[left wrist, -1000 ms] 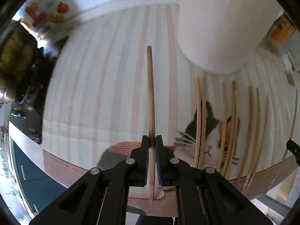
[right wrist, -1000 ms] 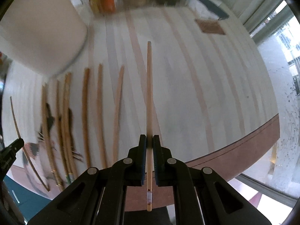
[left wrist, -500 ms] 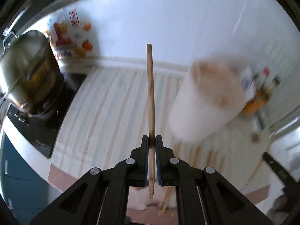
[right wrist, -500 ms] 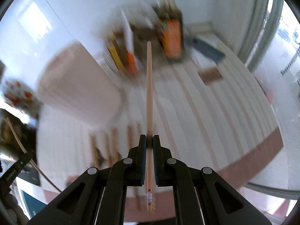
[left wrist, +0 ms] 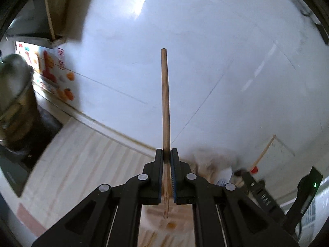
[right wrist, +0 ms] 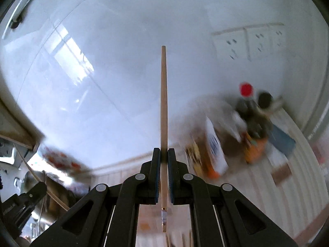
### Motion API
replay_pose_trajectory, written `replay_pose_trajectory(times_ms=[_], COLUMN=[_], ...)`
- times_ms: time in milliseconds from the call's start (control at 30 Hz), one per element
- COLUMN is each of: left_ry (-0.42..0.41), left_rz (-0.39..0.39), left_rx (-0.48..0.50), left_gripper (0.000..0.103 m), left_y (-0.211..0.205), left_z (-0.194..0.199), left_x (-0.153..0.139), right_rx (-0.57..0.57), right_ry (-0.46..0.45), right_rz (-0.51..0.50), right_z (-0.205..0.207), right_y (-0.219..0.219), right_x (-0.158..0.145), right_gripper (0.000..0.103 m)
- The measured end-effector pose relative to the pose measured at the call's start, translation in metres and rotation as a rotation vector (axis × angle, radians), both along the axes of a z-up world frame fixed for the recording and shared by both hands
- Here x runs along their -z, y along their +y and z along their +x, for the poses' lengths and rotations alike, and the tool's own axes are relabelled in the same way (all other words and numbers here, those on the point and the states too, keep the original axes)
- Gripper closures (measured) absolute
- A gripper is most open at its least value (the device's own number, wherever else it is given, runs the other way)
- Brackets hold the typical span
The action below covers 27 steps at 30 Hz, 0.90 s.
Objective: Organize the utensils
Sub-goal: 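Lift both held chopsticks upright and carry them over the pink holder, then lower the chopsticks into the holder and open both tools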
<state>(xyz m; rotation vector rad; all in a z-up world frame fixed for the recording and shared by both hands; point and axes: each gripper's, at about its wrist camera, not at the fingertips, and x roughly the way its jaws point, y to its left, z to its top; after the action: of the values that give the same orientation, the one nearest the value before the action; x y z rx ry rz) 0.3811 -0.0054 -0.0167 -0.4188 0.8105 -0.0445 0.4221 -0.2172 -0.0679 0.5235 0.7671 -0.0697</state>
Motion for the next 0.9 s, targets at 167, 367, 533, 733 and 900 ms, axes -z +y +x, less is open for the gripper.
replay_pose_trajectory(times_ms=[167,367,533,733,900], left_ry=[-0.007,0.024,0.048,0.093,0.064], left_rz=[0.026,0.105,0.144,0.212,0.299], left_rx=[0.002,0.035,0.063,0.152,0.103], left_gripper=[0.099,0.099,0.098,0.094,0.039], left_y=[-0.017,-0.028,-0.03,-0.037,-0.023], left_z=[0.046,0.057,0.054,0.045,0.018], left_x=[0.023,0.052,0.064,0.065,0.047], right_rx=[-0.016,-0.067,-0.119,-0.197,-0.204], right_ry=[-0.023,-0.038,-0.047,-0.017,-0.024], right_rz=[-0.008,-0.052,-0.086,-0.079,-0.054], right_z=[0.044,0.06,0.054,0.044,0.023], right_y=[0.008,0.021,0.027,0.027,0.018], right_x=[0.016,0.038,0.048,0.054,0.036], right_gripper=[0.096,0.096,0.096,0.095,0.054])
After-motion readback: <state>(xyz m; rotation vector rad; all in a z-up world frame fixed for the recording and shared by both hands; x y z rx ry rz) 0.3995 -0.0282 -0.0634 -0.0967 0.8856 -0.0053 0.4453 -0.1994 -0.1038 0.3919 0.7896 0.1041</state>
